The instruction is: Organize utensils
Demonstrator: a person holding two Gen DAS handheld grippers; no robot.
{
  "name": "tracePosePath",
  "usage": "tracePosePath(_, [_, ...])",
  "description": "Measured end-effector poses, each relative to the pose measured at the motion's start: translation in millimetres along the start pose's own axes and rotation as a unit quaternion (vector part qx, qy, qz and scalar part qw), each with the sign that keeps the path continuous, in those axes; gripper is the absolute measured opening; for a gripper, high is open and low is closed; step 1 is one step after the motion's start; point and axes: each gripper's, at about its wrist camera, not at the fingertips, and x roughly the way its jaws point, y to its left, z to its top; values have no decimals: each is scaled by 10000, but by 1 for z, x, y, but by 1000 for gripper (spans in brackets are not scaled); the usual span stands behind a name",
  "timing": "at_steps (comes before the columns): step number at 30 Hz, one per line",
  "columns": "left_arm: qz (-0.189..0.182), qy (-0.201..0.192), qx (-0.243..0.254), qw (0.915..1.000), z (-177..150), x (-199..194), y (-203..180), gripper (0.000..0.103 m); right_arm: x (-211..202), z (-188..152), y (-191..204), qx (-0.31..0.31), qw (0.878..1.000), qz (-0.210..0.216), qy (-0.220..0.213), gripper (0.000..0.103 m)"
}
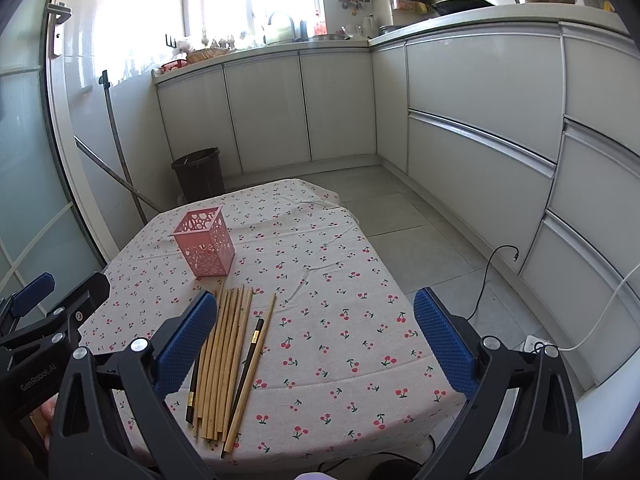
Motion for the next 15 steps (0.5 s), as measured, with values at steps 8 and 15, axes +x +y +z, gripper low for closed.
tracePosePath(8, [6, 0, 3, 10000, 0, 0, 0, 96, -1, 0, 0, 2, 10000, 2, 1, 96])
tracePosePath(15, [15, 10, 19, 10000, -1, 1, 0, 96, -1, 0, 0, -3, 10000, -1, 1, 96])
